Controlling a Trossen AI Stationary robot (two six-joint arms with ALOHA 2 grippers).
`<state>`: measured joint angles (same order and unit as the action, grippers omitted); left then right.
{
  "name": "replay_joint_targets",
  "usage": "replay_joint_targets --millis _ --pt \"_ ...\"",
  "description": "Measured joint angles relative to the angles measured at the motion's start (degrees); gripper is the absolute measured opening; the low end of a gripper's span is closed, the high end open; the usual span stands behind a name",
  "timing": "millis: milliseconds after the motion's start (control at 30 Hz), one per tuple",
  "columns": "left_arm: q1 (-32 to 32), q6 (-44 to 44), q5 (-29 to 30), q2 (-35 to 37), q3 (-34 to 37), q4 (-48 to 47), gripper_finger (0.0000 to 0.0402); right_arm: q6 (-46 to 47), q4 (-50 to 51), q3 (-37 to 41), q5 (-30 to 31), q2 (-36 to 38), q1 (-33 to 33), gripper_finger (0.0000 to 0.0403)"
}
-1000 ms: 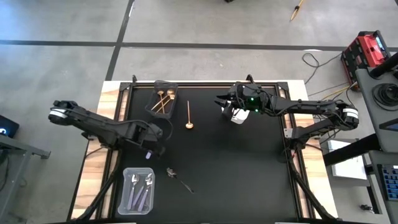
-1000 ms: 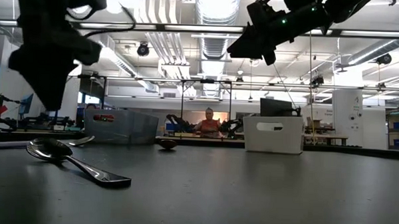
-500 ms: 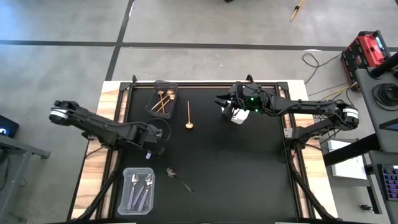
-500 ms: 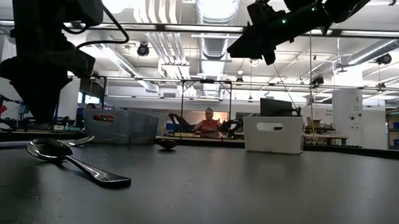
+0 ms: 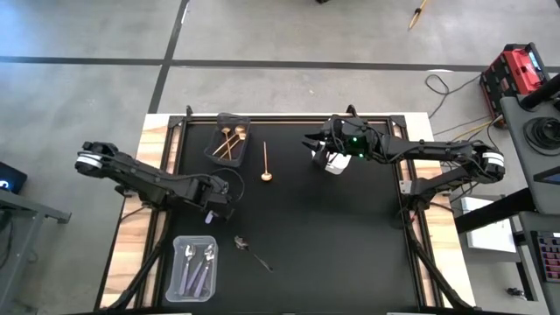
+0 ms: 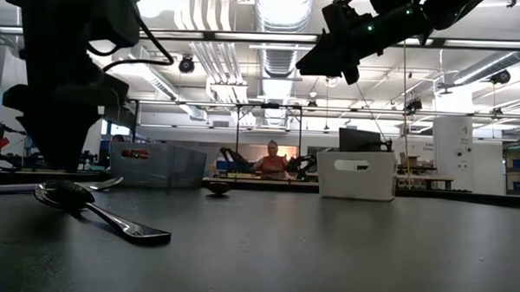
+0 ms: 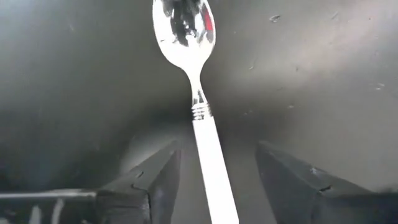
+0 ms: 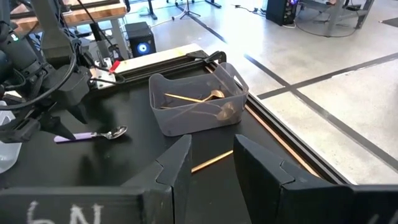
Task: Sort silverware by color (type)
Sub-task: Put the purple spoon into the transparent bin
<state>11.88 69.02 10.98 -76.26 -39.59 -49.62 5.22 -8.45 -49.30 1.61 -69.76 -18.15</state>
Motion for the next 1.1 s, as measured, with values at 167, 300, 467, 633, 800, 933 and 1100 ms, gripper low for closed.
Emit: replay_joint_targets --millis 167,300,467,633,800,933,1100 --pt "0.0 -0.68 0.43 -1.05 -0.02 1.89 0.0196 -0.31 0.0 0.0 0.01 0.0 0.0 0.0109" --pt "0.0 -0.74 0.5 -1.77 -0.02 1.99 0.0194 -0.31 0.02 0.0 0.0 0.0 0.0 0.0109" --pt "0.0 -0.96 0.59 -2.8 -0.02 2.12 0.0194 -0.31 0.02 0.0 0.01 0.0 0.0 0.0109" --pt "0.0 -0.97 0.67 -3.55 -0.02 2.24 0.0194 -0.34 0.02 0.0 0.01 0.0 0.0 0.0109" --pt "0.0 -0.97 0.68 -4.3 -0.02 2.49 0.0194 -0.34 0.02 0.0 0.02 0.0 0.0 0.0109" --pt "-0.16 -0.98 0.65 -4.78 -0.02 2.61 0.0194 -0.34 0.02 0.0 0.02 0.0 0.0 0.0109" --pt "-1.28 -2.57 0.65 -4.91 -0.02 2.73 0.0194 -0.34 0.02 0.0 0.0 0.0 0.0 0.0109"
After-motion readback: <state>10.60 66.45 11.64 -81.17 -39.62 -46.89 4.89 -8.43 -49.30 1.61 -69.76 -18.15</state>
